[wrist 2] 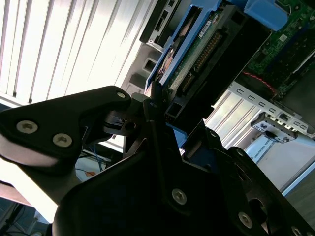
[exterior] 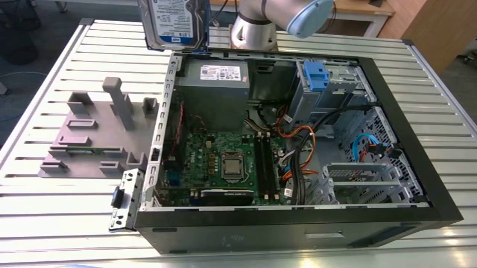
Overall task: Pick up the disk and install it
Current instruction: 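Pick up the disk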
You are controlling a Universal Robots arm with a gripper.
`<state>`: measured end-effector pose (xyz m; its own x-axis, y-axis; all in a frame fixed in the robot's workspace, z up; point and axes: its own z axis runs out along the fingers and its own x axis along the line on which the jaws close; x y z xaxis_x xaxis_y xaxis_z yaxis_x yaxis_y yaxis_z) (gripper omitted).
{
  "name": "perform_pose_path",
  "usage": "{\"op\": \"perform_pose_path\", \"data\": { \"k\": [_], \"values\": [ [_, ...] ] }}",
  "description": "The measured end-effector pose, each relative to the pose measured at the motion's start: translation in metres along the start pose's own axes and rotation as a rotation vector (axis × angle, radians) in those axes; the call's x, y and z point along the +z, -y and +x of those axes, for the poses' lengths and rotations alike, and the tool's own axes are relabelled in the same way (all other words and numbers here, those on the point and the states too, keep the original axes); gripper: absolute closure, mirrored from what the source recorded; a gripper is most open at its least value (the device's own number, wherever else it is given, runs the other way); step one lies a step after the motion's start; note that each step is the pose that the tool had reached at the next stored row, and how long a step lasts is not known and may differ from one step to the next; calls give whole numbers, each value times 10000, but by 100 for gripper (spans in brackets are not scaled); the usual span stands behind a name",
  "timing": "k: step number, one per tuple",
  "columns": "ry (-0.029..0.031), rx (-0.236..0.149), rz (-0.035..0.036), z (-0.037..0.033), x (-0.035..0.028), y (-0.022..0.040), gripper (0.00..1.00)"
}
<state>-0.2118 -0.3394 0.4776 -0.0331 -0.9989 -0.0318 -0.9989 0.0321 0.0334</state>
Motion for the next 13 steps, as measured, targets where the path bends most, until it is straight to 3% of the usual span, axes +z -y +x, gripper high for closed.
{"op": "perform_pose_path", "data": {
  "k": [13],
  "values": [
    [0,0,1,-1,-1,38,63]
  ]
}}
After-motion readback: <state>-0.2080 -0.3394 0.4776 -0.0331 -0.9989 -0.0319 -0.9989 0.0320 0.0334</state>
